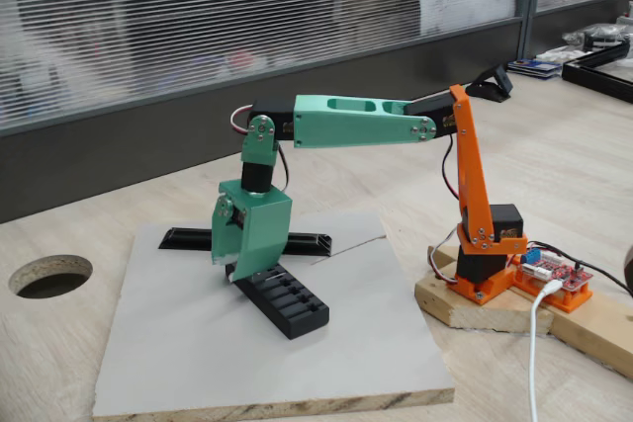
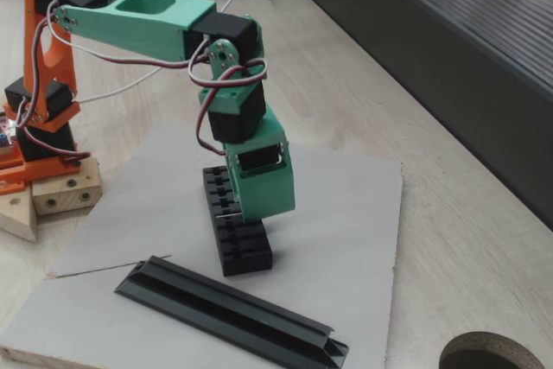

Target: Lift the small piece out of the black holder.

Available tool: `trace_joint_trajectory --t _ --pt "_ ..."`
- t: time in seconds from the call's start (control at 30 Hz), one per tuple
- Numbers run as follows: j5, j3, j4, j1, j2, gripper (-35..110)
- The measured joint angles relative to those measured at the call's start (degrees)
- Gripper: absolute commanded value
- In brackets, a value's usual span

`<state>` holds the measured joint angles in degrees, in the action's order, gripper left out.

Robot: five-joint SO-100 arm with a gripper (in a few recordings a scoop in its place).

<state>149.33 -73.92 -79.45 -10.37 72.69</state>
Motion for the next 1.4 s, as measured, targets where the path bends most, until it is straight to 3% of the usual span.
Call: trace_joint_trajectory --t 1.4 --pt "-0.09 0.44 -0.18 0.09 -0.62 31"
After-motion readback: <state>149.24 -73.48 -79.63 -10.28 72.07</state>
